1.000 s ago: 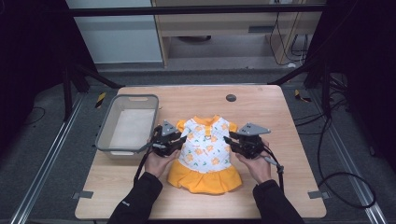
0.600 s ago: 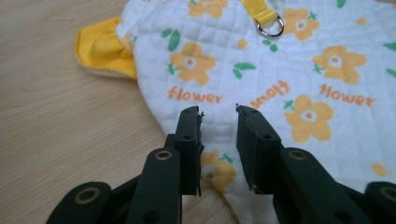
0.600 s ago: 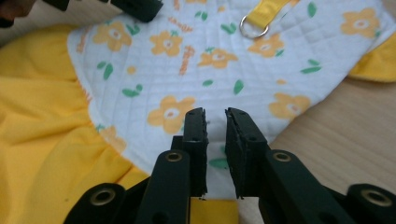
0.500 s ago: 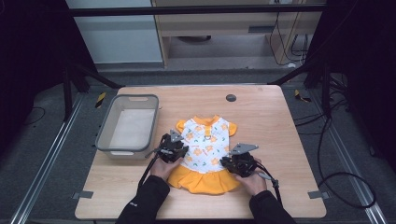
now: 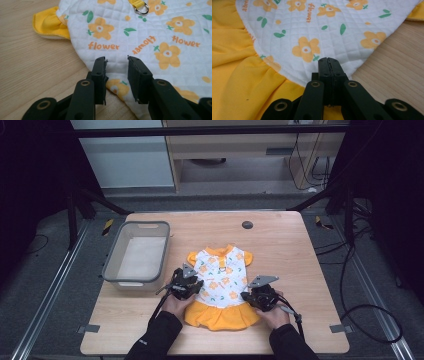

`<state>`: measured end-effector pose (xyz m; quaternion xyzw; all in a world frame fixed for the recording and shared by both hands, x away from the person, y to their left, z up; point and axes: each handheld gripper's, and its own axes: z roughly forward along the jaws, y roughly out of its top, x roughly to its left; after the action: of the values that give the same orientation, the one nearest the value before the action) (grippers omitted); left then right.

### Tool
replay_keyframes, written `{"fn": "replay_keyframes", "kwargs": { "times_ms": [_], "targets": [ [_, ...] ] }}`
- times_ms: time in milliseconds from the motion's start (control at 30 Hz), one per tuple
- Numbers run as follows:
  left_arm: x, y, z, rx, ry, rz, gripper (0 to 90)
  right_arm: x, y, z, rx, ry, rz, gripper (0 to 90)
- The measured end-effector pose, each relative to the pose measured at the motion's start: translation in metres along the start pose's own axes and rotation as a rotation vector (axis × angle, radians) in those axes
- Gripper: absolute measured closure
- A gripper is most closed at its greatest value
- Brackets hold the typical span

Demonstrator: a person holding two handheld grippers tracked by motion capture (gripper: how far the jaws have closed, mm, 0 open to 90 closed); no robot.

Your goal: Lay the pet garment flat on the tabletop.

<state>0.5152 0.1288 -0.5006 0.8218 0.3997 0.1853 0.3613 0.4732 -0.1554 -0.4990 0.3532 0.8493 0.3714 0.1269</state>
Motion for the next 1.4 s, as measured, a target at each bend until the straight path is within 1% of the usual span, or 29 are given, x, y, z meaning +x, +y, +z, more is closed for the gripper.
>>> {"fn": "replay_keyframes", "kwargs": {
  "times_ms": [33, 67, 167, 200, 233, 267, 300, 333, 400, 433, 467, 533, 633, 733, 800, 833, 867, 900, 933, 967, 1000, 1067, 1100, 1133, 1167, 1267, 1333, 1367, 1400],
  "targets": [
    [0.000, 0.000, 0.000, 0.000, 0.000, 0.000, 66.9, 0.000, 0.000, 0.000, 0.000, 0.000, 0.000, 89.7],
    [0.002, 0.000, 0.000, 0.000, -0.007, -0.010, 66.4, 0.000, 0.000, 0.000, 0.001, -0.002, -0.004, 89.4],
    [0.003, 0.001, -0.002, -0.001, -0.014, -0.012, 63.2, 0.001, 0.000, -0.001, -0.006, 0.003, 0.002, 87.5],
    [0.005, 0.002, -0.004, -0.009, -0.021, -0.023, 60.9, 0.002, 0.001, -0.004, -0.017, 0.011, 0.008, 86.3],
    [0.007, 0.003, -0.008, -0.029, -0.027, -0.043, 60.9, 0.002, 0.001, -0.004, -0.017, 0.011, 0.008, 86.3],
    [0.009, 0.005, -0.013, -0.053, -0.041, -0.067, 59.3, 0.001, 0.003, -0.010, -0.054, 0.010, 0.010, 85.8],
    [0.009, 0.005, -0.013, -0.053, -0.041, -0.067, 58.5, 0.001, 0.003, -0.010, -0.054, 0.010, 0.010, 85.8],
    [0.009, 0.007, -0.016, -0.058, -0.041, -0.069, 58.5, 0.000, 0.004, -0.013, -0.068, 0.008, 0.011, 85.2],
    [0.007, 0.010, -0.023, -0.055, -0.037, -0.046, 55.7, -0.001, 0.005, -0.021, -0.107, -0.004, 0.022, 83.9],
    [0.005, 0.011, -0.028, -0.059, -0.043, -0.034, 54.8, -0.002, 0.005, -0.026, -0.123, -0.011, 0.025, 82.9],
    [0.003, 0.010, -0.034, -0.066, -0.055, -0.019, 52.9, -0.006, 0.004, -0.035, -0.161, -0.033, 0.038, 80.7],
    [-0.002, 0.006, -0.043, -0.075, -0.071, 0.001, 52.5, -0.008, 0.003, -0.039, -0.174, -0.042, 0.045, 79.4],
    [-0.005, 0.002, -0.058, -0.100, -0.091, 0.015, 49.8, -0.015, -0.001, -0.052, -0.210, -0.054, 0.081, 77.0],
    [-0.004, -0.005, -0.070, -0.121, -0.111, 0.008, 45.3, -0.024, -0.010, -0.067, -0.245, -0.088, 0.121, 72.5],
    [-0.003, -0.011, -0.077, -0.123, -0.111, 0.008, 44.7, -0.026, -0.013, -0.071, -0.254, -0.095, 0.131, 71.4],
    [-0.002, -0.015, -0.080, -0.121, -0.113, 0.005, 43.8, -0.028, -0.016, -0.074, -0.259, -0.097, 0.145, 69.5],
    [0.001, -0.022, -0.087, -0.124, -0.113, -0.006, 41.9, -0.032, -0.021, -0.079, -0.268, -0.108, 0.164, 66.6],
    [0.001, -0.022, -0.087, -0.124, -0.113, -0.006, 41.1, -0.032, -0.021, -0.079, -0.268, -0.108, 0.164, 66.6],
    [0.004, -0.030, -0.093, -0.126, -0.106, -0.012, 40.0, -0.034, -0.025, -0.084, -0.276, -0.118, 0.179, 63.5],
    [0.004, -0.030, -0.093, -0.126, -0.106, -0.012, 38.8, -0.034, -0.025, -0.084, -0.276, -0.118, 0.179, 63.5],
    [0.007, -0.035, -0.097, -0.129, -0.099, -0.014, 38.8, -0.036, -0.027, -0.086, -0.281, -0.129, 0.179, 61.0],
    [0.012, -0.043, -0.106, -0.146, -0.085, -0.026, 35.4, -0.038, -0.034, -0.088, -0.282, -0.164, 0.187, 53.4],
    [0.012, -0.043, -0.106, -0.146, -0.085, -0.026, 34.3, -0.038, -0.034, -0.088, -0.282, -0.164, 0.187, 53.4],
    [0.014, -0.045, -0.110, -0.152, -0.085, -0.036, 33.5, -0.039, -0.038, -0.089, -0.269, -0.182, 0.195, 50.8],
    [0.018, -0.049, -0.115, -0.159, -0.084, -0.042, 33.5, -0.039, -0.038, -0.089, -0.269, -0.182, 0.195, 50.8],
    [0.025, -0.059, -0.124, -0.168, -0.079, -0.070, 30.7, -0.042, -0.046, -0.091, -0.262, -0.207, 0.206, 46.9],
    [0.029, -0.066, -0.128, -0.175, -0.069, -0.081, 29.0, -0.043, -0.050, -0.093, -0.259, -0.234, 0.199, 42.4],
    [0.031, -0.070, -0.131, -0.174, -0.066, -0.083, 29.0, -0.043, -0.050, -0.093, -0.259, -0.234, 0.199, 42.4],
    [0.033, -0.073, -0.133, -0.175, -0.064, -0.086, 28.2, -0.044, -0.052, -0.094, -0.261, -0.244, 0.203, 39.9]
  ]
}}
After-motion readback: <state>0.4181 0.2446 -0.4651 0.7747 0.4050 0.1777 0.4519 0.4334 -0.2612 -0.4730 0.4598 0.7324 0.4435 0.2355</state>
